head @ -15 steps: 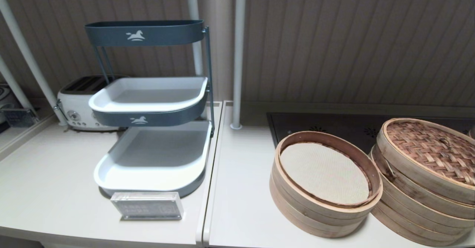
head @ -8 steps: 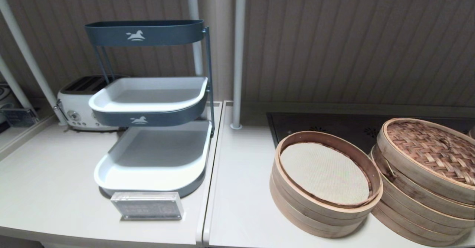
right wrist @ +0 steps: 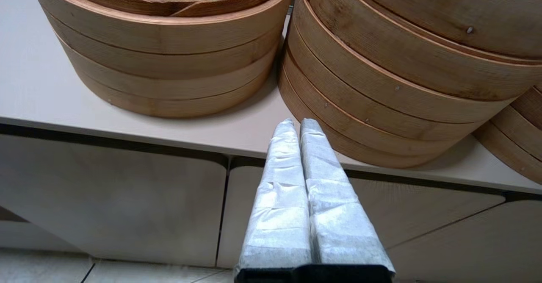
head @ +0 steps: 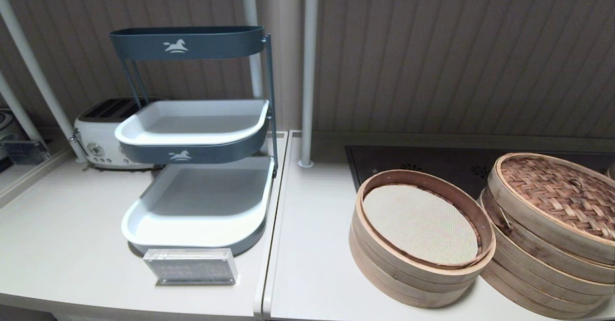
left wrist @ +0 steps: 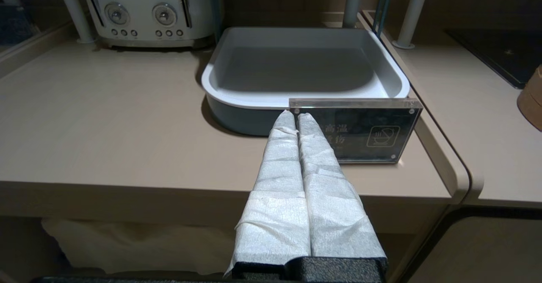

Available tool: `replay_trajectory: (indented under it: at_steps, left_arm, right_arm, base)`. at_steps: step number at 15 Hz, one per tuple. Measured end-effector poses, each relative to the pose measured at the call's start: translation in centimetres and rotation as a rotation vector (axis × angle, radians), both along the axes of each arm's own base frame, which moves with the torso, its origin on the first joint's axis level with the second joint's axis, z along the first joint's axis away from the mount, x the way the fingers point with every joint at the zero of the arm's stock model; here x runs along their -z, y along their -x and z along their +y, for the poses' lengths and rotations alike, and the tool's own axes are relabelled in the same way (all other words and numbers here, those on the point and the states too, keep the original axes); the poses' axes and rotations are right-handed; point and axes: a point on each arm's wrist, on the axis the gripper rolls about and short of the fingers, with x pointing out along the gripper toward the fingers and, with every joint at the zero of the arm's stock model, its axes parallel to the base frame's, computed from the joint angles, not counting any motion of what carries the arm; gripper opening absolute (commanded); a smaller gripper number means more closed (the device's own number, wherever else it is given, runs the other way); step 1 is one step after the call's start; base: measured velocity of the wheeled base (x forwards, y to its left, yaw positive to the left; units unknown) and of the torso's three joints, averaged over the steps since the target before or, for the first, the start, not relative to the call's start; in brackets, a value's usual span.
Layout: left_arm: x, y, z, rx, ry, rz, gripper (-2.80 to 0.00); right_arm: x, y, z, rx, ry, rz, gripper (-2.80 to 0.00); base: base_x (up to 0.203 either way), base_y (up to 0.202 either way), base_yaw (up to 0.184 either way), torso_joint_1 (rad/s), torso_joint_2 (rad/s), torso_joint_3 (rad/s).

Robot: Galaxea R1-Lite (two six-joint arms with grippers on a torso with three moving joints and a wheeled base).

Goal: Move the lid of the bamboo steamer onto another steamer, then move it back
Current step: Pick up the steamer

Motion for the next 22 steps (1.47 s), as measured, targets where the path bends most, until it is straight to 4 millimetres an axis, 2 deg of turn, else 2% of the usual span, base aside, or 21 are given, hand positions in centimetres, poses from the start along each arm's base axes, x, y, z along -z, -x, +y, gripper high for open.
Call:
replay_trajectory:
  at_steps: [3, 10, 22]
  left_arm:
    - [0.0, 0.0, 0.0, -0.001, 0.001, 0.000, -2.80]
    - [0.0, 0.0, 0.0, 0.000, 0.000, 0.000, -2.80]
    - [0.0, 0.0, 0.0, -0.001, 0.000, 0.000, -2.80]
  right_arm:
    - [0.2, 0.3, 0.0, -0.037, -0.025, -0.019, -2.80]
    - [0.6, 2.0, 0.0, -0.078, -0.110, -0.200, -2.80]
    - [0.7, 2.2, -0.1, -0.050, -0.144, -0.226, -2.80]
  base:
    - [0.000, 0.000, 0.000, 0.000, 0.00, 0.000]
    - [0.000, 0.000, 0.000, 0.000, 0.00, 0.000]
    - [0.000, 0.000, 0.000, 0.000, 0.00, 0.000]
